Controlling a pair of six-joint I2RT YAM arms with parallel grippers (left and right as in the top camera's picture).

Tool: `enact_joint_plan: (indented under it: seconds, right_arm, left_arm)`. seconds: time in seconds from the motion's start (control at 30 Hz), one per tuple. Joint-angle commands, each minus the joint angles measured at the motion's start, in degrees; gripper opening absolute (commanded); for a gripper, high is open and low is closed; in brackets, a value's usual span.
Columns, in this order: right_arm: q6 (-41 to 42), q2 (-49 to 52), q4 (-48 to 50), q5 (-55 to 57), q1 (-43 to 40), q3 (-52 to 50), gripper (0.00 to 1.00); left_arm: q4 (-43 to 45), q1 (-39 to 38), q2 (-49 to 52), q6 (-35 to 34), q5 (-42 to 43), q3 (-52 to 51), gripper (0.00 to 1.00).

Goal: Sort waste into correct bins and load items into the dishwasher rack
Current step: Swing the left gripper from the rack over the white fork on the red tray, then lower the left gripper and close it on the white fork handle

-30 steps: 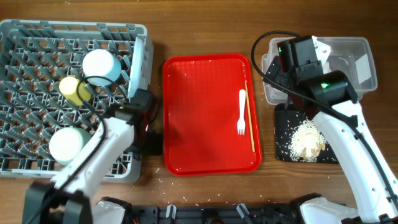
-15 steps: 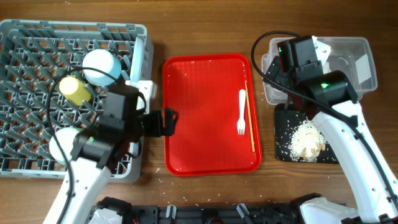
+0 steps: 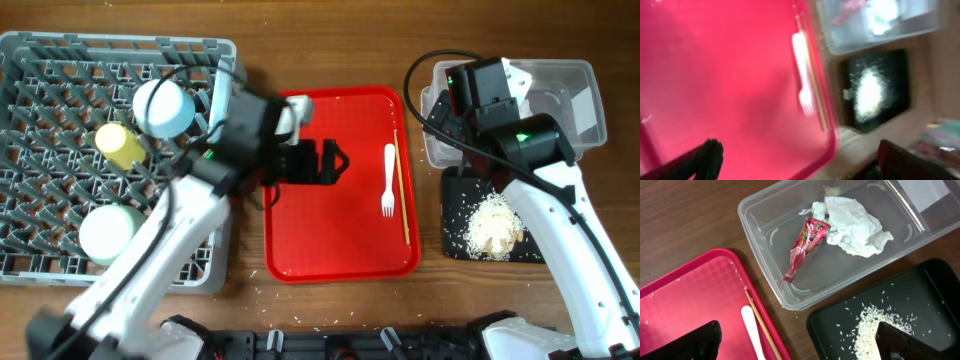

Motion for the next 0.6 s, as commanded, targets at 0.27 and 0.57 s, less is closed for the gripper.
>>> enact_joint_plan:
  seconds: [0.27, 0.57]
  right_arm:
    - [0.7, -0.2, 0.1, -0.3, 0.0, 0.9, 1.00]
    - [0.7, -0.2, 0.1, -0.3, 0.0, 0.9, 1.00]
  left_arm:
    - [14.2, -11.5, 17.7, -0.8, -3.7, 5.7, 0.77]
    - [21.5, -18.8, 28.0, -7.3, -12.9, 5.7, 0.74]
